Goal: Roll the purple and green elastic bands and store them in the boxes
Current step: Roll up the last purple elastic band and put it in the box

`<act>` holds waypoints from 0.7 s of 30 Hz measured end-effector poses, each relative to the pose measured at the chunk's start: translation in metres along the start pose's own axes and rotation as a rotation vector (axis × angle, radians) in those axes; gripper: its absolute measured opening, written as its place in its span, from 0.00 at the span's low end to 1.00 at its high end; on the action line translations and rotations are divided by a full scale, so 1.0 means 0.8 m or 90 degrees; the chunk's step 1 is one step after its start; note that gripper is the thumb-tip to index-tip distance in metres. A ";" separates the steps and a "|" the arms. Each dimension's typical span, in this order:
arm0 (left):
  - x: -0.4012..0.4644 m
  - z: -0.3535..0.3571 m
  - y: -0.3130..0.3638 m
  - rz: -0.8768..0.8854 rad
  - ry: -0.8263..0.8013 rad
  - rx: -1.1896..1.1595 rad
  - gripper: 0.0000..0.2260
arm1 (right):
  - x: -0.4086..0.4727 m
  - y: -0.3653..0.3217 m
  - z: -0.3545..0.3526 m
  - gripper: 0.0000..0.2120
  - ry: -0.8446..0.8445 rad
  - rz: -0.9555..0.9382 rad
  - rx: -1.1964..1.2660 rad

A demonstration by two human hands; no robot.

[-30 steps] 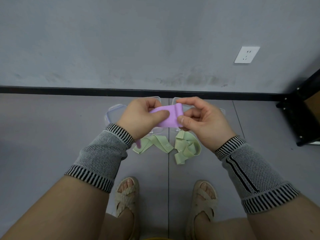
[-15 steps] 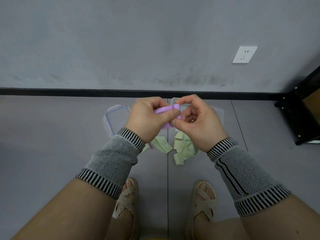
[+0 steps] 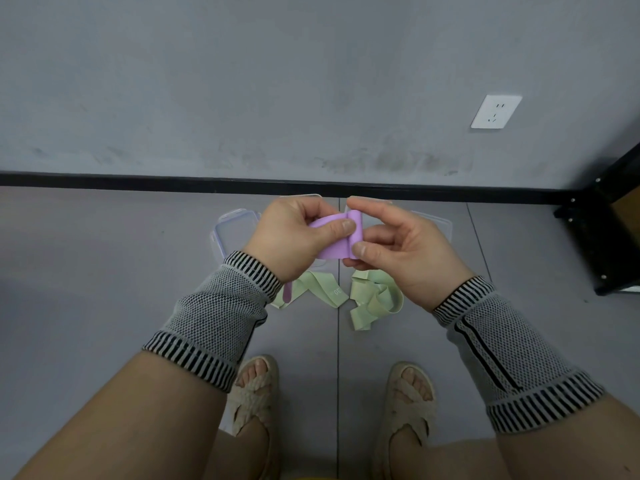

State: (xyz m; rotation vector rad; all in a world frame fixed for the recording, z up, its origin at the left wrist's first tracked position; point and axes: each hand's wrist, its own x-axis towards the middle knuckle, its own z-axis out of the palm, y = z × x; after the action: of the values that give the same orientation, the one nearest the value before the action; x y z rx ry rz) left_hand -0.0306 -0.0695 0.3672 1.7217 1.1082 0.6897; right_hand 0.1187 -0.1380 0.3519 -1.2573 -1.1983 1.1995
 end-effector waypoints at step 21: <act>0.005 0.001 -0.005 0.001 -0.014 0.079 0.12 | 0.004 0.004 -0.001 0.21 0.029 -0.015 -0.088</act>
State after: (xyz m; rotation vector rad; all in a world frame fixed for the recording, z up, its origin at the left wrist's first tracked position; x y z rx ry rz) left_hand -0.0295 -0.0655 0.3631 1.8304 1.1550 0.6131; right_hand 0.1195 -0.1349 0.3487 -1.3620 -1.2770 1.0809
